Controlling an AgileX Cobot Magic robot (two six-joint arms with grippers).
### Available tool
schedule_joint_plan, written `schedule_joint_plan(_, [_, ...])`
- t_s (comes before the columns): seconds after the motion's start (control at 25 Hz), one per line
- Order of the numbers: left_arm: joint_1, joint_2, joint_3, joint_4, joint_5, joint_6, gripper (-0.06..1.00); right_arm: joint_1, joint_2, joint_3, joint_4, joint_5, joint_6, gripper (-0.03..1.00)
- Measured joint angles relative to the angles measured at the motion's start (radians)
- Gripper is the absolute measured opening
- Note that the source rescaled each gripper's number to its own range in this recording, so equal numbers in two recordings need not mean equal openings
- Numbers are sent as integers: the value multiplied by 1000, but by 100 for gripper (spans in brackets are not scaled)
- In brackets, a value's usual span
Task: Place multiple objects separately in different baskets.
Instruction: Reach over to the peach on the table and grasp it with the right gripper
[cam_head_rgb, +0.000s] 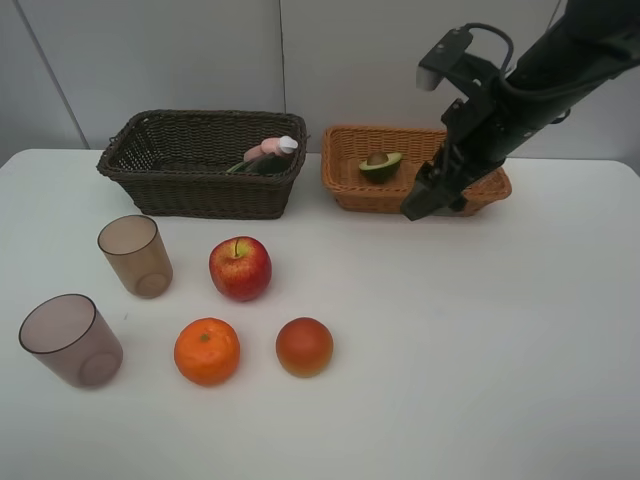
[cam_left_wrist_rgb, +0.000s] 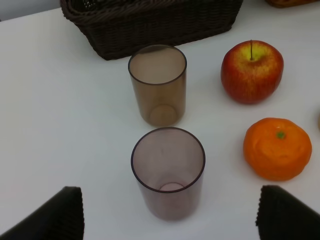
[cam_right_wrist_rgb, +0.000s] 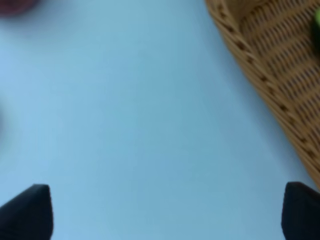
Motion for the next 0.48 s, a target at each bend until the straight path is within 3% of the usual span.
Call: schedule_joint_plan(0.48, [0, 0, 0, 0, 0, 0, 94, 231, -49, 117, 63, 27, 0, 94])
